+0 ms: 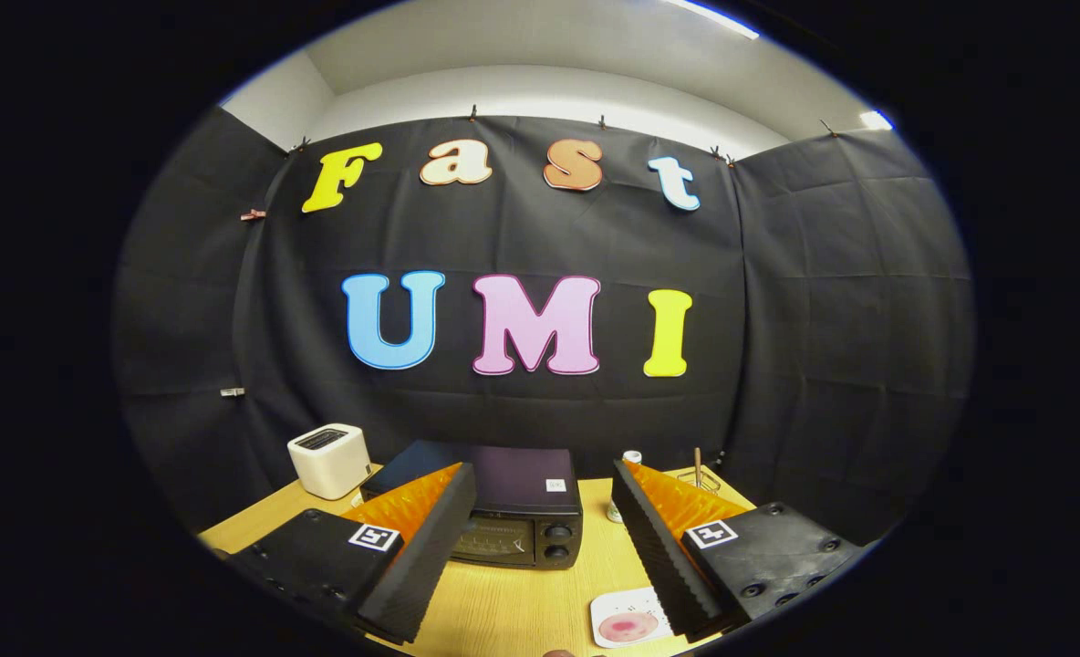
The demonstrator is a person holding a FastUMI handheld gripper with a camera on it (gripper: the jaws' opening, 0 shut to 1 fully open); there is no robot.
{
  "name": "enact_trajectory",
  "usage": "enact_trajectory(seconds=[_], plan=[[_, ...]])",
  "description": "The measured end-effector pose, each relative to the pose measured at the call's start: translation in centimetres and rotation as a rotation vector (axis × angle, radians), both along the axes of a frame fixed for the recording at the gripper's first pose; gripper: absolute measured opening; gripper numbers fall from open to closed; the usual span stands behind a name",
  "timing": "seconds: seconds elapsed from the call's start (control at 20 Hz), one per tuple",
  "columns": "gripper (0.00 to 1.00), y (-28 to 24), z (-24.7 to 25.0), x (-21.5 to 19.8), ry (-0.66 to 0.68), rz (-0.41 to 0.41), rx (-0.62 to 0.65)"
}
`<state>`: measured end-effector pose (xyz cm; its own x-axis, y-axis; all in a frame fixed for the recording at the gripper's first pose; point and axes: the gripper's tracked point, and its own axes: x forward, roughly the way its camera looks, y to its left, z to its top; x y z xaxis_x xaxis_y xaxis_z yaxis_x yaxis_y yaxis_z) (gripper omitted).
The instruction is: Open the toaster oven, put the food inside, and close the toaster oven door.
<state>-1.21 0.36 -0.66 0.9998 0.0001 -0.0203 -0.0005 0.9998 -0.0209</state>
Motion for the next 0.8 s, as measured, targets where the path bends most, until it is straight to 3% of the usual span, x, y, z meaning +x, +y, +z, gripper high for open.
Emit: enact_trajectory(seconds=[0.4,0.8], plan=[[0.98,2.1,-2.0,0.9,0.050,0.030,-0.002],[0.98,6.5,-5.9,4.6,0.128,0.068,-0.020]])
